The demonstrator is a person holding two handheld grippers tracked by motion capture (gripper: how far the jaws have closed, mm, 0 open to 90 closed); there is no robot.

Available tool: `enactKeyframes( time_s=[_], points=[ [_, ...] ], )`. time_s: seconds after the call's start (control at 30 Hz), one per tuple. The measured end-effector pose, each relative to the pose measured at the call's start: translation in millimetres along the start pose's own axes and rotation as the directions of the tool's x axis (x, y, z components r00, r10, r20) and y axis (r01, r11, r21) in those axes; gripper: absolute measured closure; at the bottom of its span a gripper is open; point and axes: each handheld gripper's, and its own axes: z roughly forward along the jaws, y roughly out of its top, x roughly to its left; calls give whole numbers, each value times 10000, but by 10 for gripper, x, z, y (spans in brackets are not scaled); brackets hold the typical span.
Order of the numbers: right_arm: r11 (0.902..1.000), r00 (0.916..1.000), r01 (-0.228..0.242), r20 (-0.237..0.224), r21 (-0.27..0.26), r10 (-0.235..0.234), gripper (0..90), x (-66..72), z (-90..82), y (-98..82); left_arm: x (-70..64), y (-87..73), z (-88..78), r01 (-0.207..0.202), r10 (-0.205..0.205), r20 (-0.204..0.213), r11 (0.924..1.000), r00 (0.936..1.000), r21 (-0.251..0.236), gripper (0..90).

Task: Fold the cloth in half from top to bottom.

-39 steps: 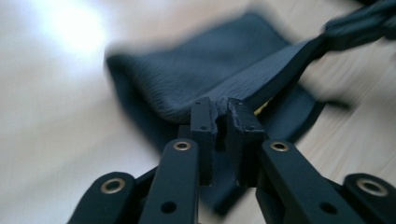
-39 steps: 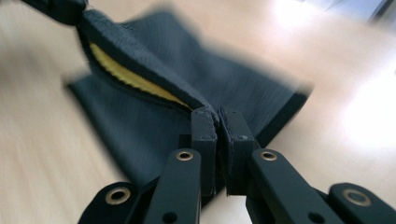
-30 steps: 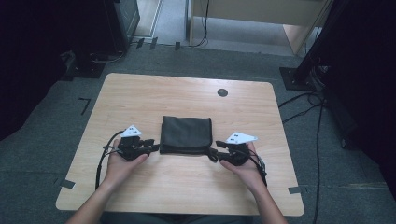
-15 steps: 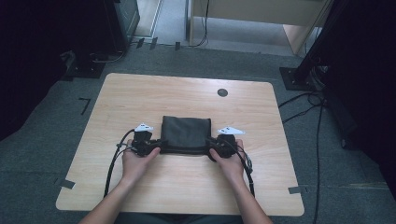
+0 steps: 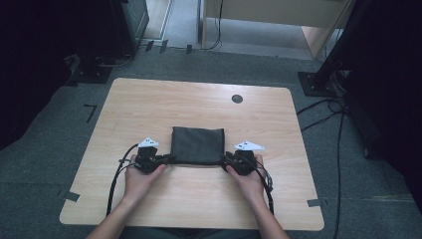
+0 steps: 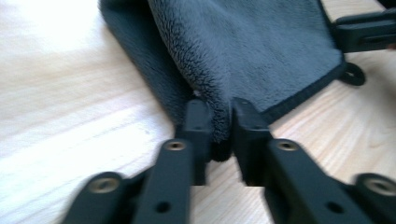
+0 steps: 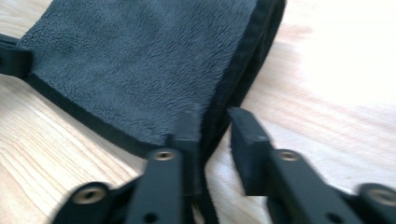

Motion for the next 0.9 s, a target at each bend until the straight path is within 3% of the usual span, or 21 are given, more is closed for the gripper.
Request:
enactKeyframes(
  time_s=[0.07, 0.13, 0.17, 0.27, 0.37, 0.43, 0.47, 0.53, 0.6, 0.67, 0.73, 0.77, 0.8, 0.87, 0.9],
  points=[
    [9994, 9997, 22, 227, -348, -14, 627, 10, -74, 37, -8, 14, -72, -177, 170, -168, 9989, 9997, -439, 664],
    [9969, 9989, 180, 451, -770, -145, 596, 22, -164, 103, 42, 80, -164, 176, -206, -282, 9946, 9994, -1018, 608],
    [9950, 9983, 285, 532, -954, -235, 584, 39, -189, 143, 69, 123, -187, 486, -521, -252, 9911, 9983, -1238, 600],
    [9902, 9968, 579, 630, -1269, -502, 570, 119, -168, 292, 96, 279, -161, 878, -957, -441, 9839, 9944, -1557, 612],
    [9820, 9965, 631, 653, -1781, -522, 549, 239, -28, 481, -9, 409, -65, 849, -966, -548, 9790, 9938, -1855, 613],
    [9788, 9981, 402, 543, -2007, -299, 541, 316, 118, 597, -144, 474, 67, 521, -684, -929, 9844, 9933, -1679, 626],
    [9787, 9984, 375, 482, -2017, -283, 542, 353, 199, 639, -186, 480, 149, 257, -452, -1367, 9896, 9896, -1414, 640],
    [9806, 9934, 936, 810, -1725, -806, 566, 404, 380, 667, -181, 425, 329, 14, -126, -2129, 9986, 9770, -526, 693],
    [9879, 9918, 920, 1003, -1247, -797, 571, 368, 535, 626, -126, 331, 413, -83, 64, -2674, 9999, 9636, -61, 740],
    [9950, 9897, 531, 1369, -841, -412, 617, 268, 619, 545, -83, 238, 392, -323, 211, -2610, 9987, 9651, -389, 776],
    [9987, 9779, 6, 2087, -510, 101, 684, 128, 653, 435, -115, 234, 391, -556, 449, -2825, 9980, 9582, -300, 781],
    [9952, 9849, -429, 1637, -879, 569, 698, 47, 638, 393, -126, 240, 393, -682, 587, -2887, 9974, 9556, -229, 780],
    [9926, 9854, -732, 1466, -964, 869, 684, 7, 610, 385, -126, 248, 385, -574, 484, -2762, 9980, 9599, -246, 772],
    [9947, 9801, -308, 1922, -984, 494, 555, 63, 546, 430, -123, 268, 321, -342, 190, -2297, 9975, 9731, -624, 673],
    [9932, 9799, 55, 1987, -1165, 179, 541, 115, 508, 463, -140, 284, 277, -361, 136, -2124, 9941, 9771, -1026, 627]
  ],
)
